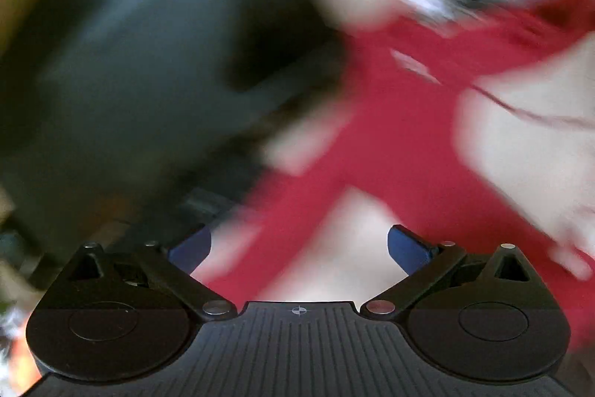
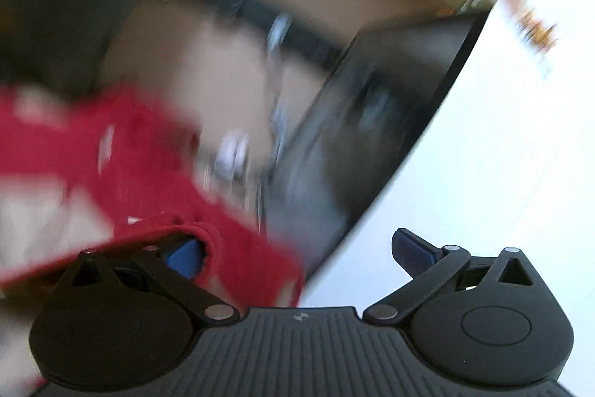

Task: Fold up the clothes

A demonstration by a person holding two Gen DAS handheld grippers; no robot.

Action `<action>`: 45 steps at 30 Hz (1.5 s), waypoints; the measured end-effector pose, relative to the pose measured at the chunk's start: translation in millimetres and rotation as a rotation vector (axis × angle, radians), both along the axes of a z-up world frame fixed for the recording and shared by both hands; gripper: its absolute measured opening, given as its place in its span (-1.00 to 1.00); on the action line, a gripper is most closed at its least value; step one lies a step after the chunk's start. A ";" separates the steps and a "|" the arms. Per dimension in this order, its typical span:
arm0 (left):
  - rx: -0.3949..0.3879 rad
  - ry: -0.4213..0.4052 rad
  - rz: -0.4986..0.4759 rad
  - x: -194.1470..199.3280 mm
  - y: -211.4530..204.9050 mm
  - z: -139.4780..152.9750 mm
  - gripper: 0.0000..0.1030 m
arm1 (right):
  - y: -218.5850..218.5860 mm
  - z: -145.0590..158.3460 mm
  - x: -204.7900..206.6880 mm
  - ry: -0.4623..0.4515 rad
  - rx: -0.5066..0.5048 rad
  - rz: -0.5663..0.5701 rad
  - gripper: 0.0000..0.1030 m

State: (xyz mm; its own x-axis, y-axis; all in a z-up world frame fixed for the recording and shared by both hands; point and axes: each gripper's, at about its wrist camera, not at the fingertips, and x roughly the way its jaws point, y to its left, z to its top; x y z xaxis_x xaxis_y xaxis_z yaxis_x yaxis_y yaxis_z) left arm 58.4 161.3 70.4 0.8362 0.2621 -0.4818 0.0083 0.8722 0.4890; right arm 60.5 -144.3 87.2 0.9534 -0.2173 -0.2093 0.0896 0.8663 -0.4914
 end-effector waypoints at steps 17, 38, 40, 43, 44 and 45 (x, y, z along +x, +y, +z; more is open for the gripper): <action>-0.264 0.265 -0.226 -58.6 -86.0 -67.8 1.00 | -5.8 4.8 -10.2 -0.051 -0.059 -0.005 1.00; 0.062 -0.201 -0.133 -38.4 0.0 67.2 1.00 | 19.9 -9.7 -27.0 -0.048 -0.116 0.014 1.00; -0.029 0.035 -0.144 -61.7 2.9 24.8 1.00 | 11.8 -34.9 -38.8 0.131 -0.089 0.075 1.00; -0.238 0.337 -0.174 -99.9 10.9 -22.4 1.00 | -7.1 -60.0 -63.3 0.436 -0.011 0.224 1.00; -0.320 0.413 -0.184 -110.0 14.5 -31.6 1.00 | -12.1 -60.8 -66.6 0.472 0.004 0.247 1.00; -0.398 0.452 -0.200 -116.8 18.1 -33.7 1.00 | -17.2 -61.4 -69.8 0.507 0.018 0.269 1.00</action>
State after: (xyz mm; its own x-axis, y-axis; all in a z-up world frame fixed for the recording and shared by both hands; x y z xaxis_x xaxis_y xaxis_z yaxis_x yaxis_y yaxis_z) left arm -58.4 179.4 36.7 0.5414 -0.1500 -0.8273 0.3195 0.9468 0.0374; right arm -9.3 -161.4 25.8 0.7539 0.0272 -0.6565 -0.3784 0.8348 -0.3999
